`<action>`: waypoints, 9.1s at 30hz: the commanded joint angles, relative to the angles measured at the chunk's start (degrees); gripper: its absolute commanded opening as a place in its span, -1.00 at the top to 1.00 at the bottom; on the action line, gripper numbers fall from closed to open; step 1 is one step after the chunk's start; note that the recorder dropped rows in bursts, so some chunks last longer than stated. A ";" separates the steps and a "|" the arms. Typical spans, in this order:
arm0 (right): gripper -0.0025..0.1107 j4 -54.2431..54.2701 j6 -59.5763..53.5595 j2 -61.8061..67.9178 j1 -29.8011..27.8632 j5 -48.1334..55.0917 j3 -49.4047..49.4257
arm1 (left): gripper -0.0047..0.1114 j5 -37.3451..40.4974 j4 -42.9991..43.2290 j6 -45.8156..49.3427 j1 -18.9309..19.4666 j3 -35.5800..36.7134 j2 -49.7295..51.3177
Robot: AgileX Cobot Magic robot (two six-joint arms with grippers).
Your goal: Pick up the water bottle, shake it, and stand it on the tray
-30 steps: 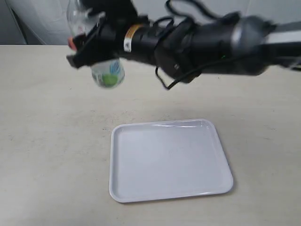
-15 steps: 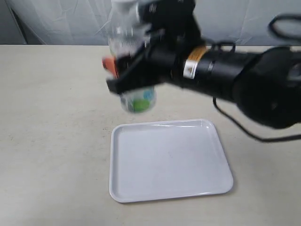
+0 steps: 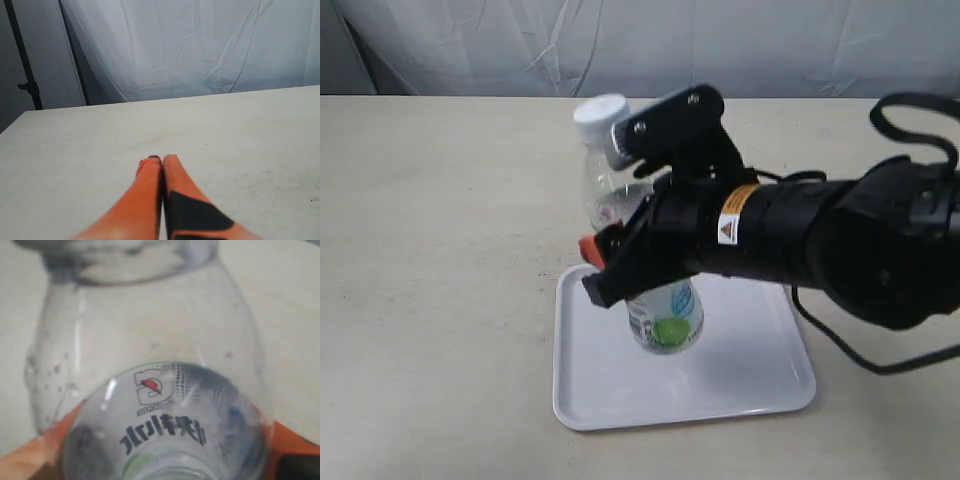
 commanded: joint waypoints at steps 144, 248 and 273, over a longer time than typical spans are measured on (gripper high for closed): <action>-0.88 12.99 -19.86 -21.33 -4.21 -0.60 -1.00 | 0.89 -0.68 0.36 -0.15 -0.40 0.16 -0.24; 0.97 -8.71 6.64 -83.72 -51.58 22.96 42.81 | 0.89 -0.80 1.19 -0.15 -0.40 0.16 -0.24; 0.97 -7.55 6.74 -83.72 -51.58 22.92 42.81 | 0.89 -0.67 1.14 -0.15 -0.40 0.16 -0.24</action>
